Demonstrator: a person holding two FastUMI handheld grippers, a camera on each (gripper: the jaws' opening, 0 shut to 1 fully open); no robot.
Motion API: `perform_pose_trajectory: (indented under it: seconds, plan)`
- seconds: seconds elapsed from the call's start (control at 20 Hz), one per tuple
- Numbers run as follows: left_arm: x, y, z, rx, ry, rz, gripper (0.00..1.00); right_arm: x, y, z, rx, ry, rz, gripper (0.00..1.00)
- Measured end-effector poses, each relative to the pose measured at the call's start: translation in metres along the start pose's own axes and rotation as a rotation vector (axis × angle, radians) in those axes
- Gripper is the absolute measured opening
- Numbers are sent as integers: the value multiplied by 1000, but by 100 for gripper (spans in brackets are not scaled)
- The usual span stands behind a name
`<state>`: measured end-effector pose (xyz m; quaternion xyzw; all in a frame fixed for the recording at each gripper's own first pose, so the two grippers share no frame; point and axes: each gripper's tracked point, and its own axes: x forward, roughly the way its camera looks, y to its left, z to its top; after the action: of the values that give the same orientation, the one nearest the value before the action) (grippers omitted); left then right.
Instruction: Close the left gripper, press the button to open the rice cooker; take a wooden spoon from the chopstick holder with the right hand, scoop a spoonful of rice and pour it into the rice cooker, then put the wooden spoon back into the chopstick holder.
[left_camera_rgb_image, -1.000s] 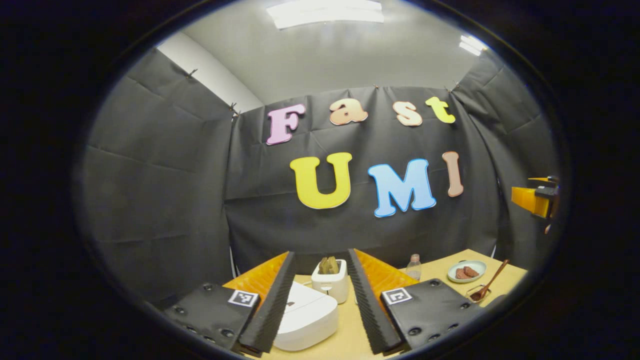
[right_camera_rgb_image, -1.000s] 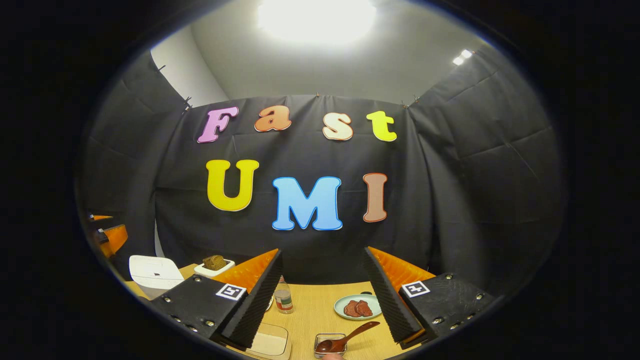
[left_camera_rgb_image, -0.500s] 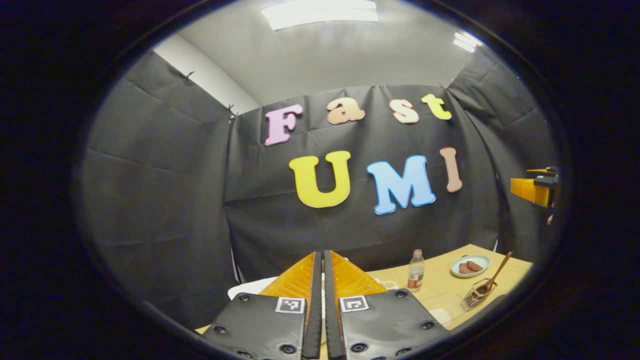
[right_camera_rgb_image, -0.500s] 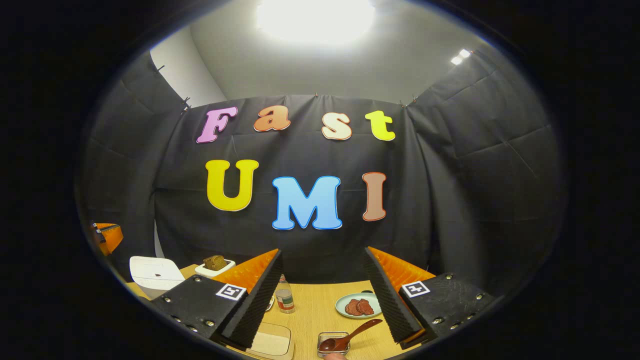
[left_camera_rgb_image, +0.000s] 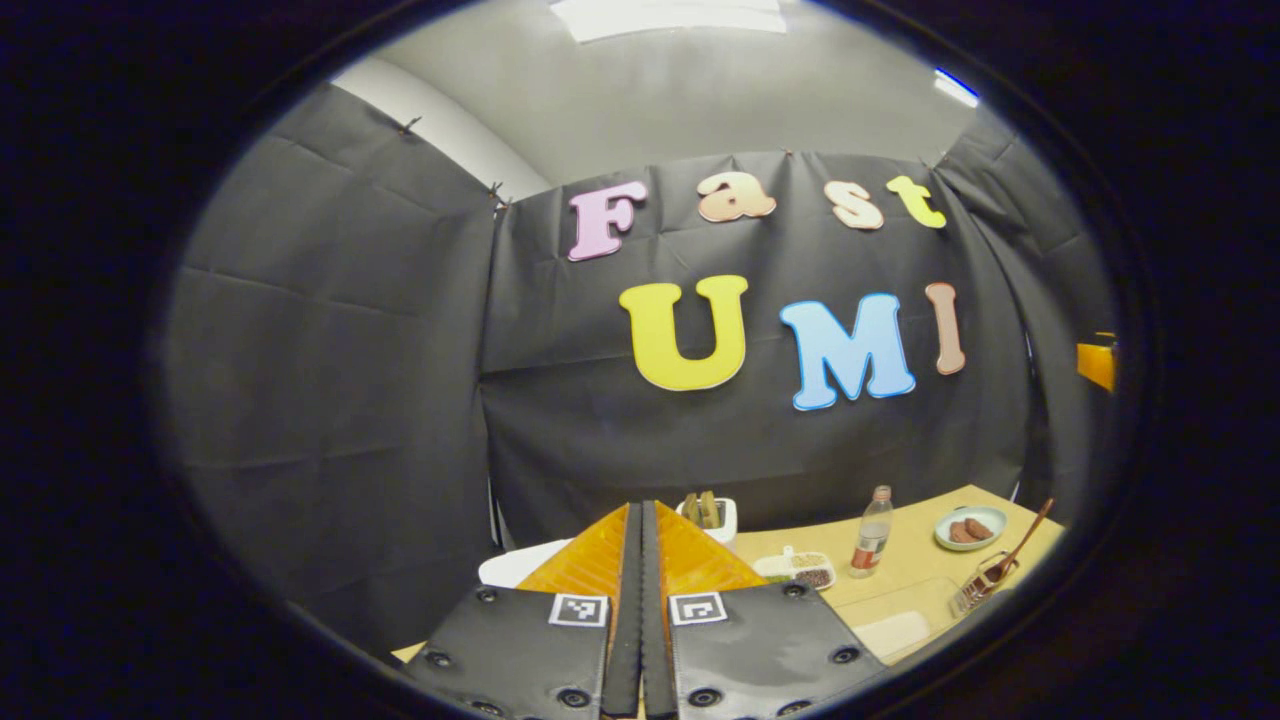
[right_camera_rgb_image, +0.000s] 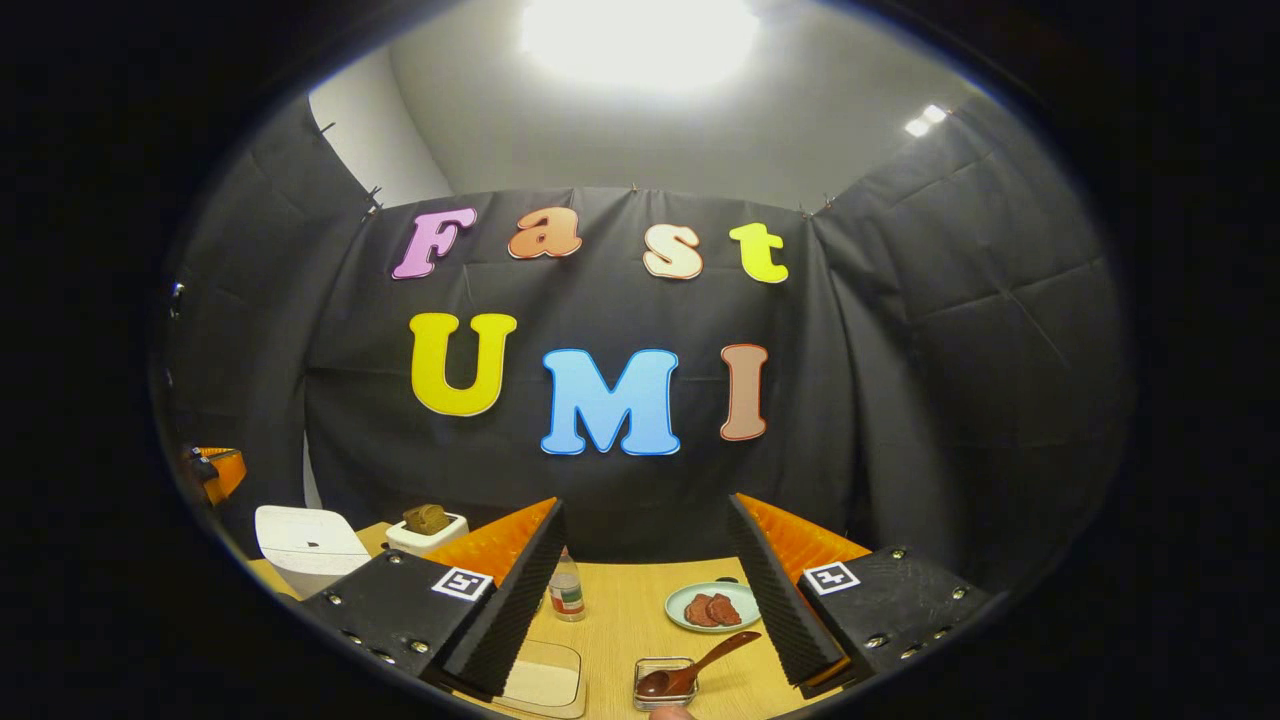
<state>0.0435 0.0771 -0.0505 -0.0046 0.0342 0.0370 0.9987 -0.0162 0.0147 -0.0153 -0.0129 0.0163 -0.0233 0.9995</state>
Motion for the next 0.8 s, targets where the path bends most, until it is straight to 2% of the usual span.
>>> perform_pose_trajectory:
  seconds: [0.3,0.35,0.4,0.8]
  plan:
    - [39,23,-38,-76,77,-18,9,-10,-8,0,-30,14,-55,97]
    - [45,25,-46,-88,90,-23,9,-13,-11,-1,-37,18,-66,92]
    - [52,27,-54,-97,103,-29,9,-15,-12,-3,-45,23,-75,97]
    - [90,32,-124,-131,237,-63,9,-31,-15,-5,-85,49,-135,97]
